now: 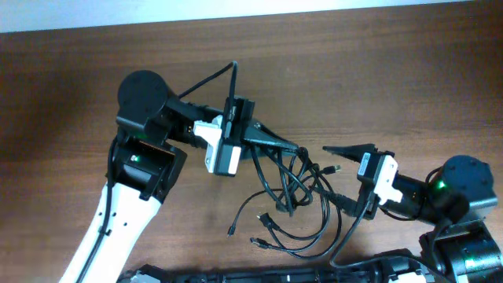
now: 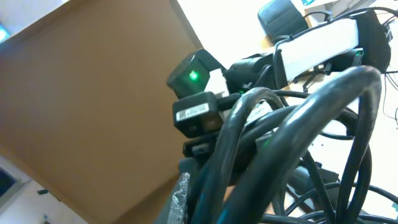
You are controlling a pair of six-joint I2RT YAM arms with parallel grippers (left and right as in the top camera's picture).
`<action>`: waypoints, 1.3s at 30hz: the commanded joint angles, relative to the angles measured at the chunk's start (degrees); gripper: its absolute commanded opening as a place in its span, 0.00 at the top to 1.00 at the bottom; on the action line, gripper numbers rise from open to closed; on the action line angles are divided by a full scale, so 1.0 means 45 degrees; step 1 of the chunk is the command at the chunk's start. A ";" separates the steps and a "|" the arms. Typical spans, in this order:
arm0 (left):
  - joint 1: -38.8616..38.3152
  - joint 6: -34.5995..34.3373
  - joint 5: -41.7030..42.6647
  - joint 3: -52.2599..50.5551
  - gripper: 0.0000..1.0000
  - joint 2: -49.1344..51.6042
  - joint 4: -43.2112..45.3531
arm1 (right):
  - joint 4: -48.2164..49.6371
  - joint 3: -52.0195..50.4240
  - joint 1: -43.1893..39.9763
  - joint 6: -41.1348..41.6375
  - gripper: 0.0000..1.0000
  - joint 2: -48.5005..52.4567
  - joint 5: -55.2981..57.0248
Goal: Untangle cables
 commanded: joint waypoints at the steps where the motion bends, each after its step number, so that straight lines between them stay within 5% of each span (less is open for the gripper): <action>1: -0.0486 0.0068 -0.0466 0.0117 1.00 -0.0136 0.0146 | -0.0194 0.0189 -0.0024 0.0000 0.47 0.0359 -0.0544; 4: -0.0554 0.0068 -0.0578 0.0117 1.00 0.0029 0.0151 | -0.0185 0.0189 -0.0024 0.0000 0.60 0.0792 -0.1350; 7: -0.0544 0.0068 -0.0578 0.0117 1.00 0.0141 0.0146 | -0.0180 0.0189 -0.0029 0.0000 0.63 0.0879 -0.1341; 15: -0.0515 0.0063 -0.0913 0.0117 1.00 0.0165 0.0063 | -0.0170 0.0189 -0.0029 -0.0005 0.51 0.0879 -0.1248; 20: -0.0267 0.0058 -0.0899 0.0117 1.00 0.0165 -0.0015 | -0.0083 0.0189 -0.0039 0.0000 0.89 0.0879 -0.0670; 22: -0.0267 0.0058 -0.0903 0.0117 1.00 0.0165 -0.0049 | -0.0073 0.0189 -0.0039 0.0000 0.96 0.0879 -0.0670; 28: -0.0253 0.0063 -0.0967 0.0117 1.00 0.0165 -0.0257 | 0.0063 0.0189 -0.0039 0.0000 0.96 0.0879 -0.0641; 33: 0.0335 0.0063 -0.3206 0.0117 1.00 0.0165 -0.2361 | 0.0913 0.0189 -0.0039 0.0015 0.96 0.0879 -0.0622; 39: 0.1554 0.0063 -0.3478 0.0117 1.00 0.0131 -0.4911 | 0.1127 0.0194 -0.0039 0.1583 0.96 0.0879 0.2385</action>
